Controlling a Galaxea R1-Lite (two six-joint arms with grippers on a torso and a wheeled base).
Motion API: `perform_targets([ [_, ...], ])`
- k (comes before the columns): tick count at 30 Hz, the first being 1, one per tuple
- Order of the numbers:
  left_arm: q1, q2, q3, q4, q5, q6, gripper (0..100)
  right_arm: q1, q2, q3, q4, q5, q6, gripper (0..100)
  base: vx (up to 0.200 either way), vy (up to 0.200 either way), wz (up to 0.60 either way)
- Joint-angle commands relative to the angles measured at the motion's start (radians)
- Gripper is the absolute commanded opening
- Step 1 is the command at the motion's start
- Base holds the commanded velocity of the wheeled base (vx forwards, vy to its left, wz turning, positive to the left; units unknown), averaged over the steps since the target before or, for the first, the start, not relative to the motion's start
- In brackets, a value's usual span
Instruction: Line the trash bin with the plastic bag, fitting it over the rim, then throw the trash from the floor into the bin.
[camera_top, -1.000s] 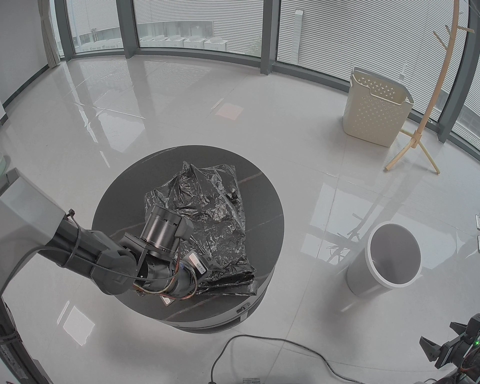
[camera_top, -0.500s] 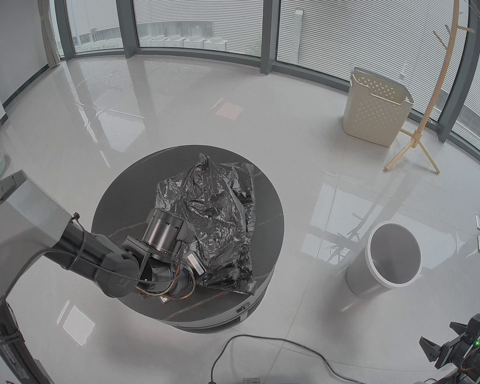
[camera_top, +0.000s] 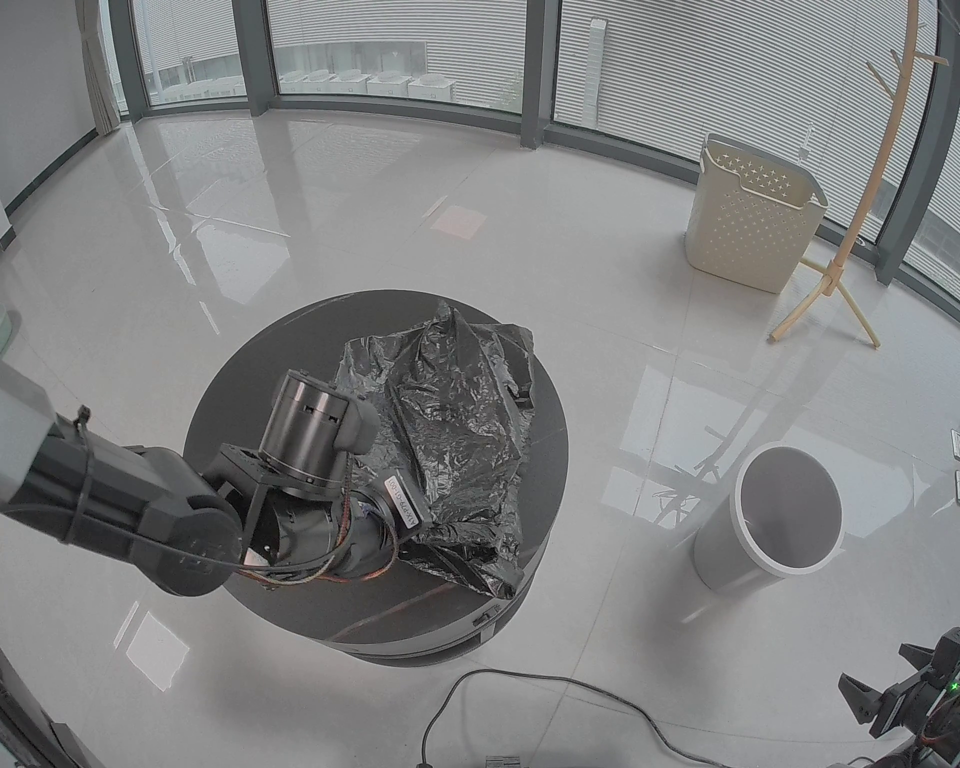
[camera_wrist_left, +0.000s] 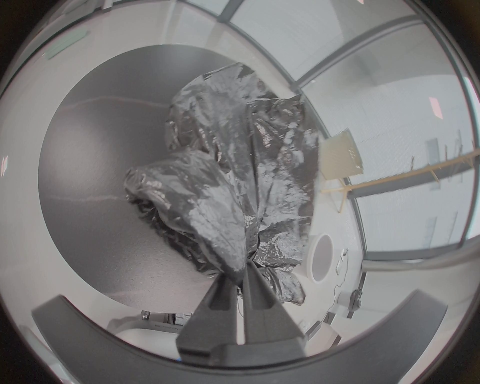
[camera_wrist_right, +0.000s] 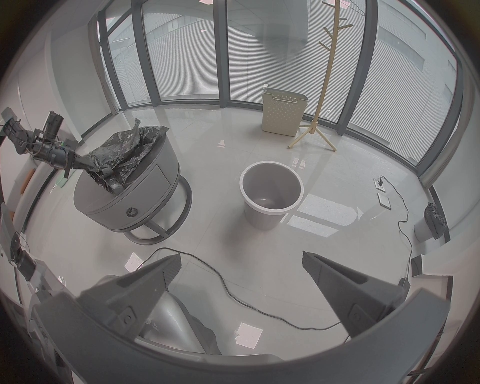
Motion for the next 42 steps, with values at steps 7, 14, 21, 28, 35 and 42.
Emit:
perform_targets([
  [7, -0.103, -0.170, -0.019, -0.026, -0.014, 0.204, 0, -0.003, 0.001, 0.018, 0.000, 0.001, 0.000, 100, 0.000, 0.000, 0.00],
  [14, -0.135, -0.179, -0.022, -0.092, -0.009, 0.282, 0, -0.006, -0.002, 0.018, 0.000, 0.001, 0.000, 100, 0.000, 0.000, 0.00],
  [21, -0.152, -0.182, -0.076, -0.103, -0.012, 0.414, 0, -0.002, -0.024, 0.018, 0.000, 0.002, -0.002, 100, 0.000, 0.000, 0.00],
  [28, -0.204, -0.208, -0.111, -0.123, -0.048, 0.509, 0, 0.001, -0.031, 0.018, 0.000, 0.004, -0.003, 100, 0.000, 0.000, 0.00],
  [35, -0.227, -0.239, -0.109, -0.121, -0.157, 0.627, 0, -0.009, -0.047, 0.018, 0.000, 0.004, -0.003, 100, 0.000, 0.000, 0.00],
  [42, -0.235, -0.247, -0.108, -0.107, -0.153, 0.673, 0, -0.031, -0.054, 0.018, 0.000, 0.004, -0.003, 100, 0.000, 0.000, -0.60],
])
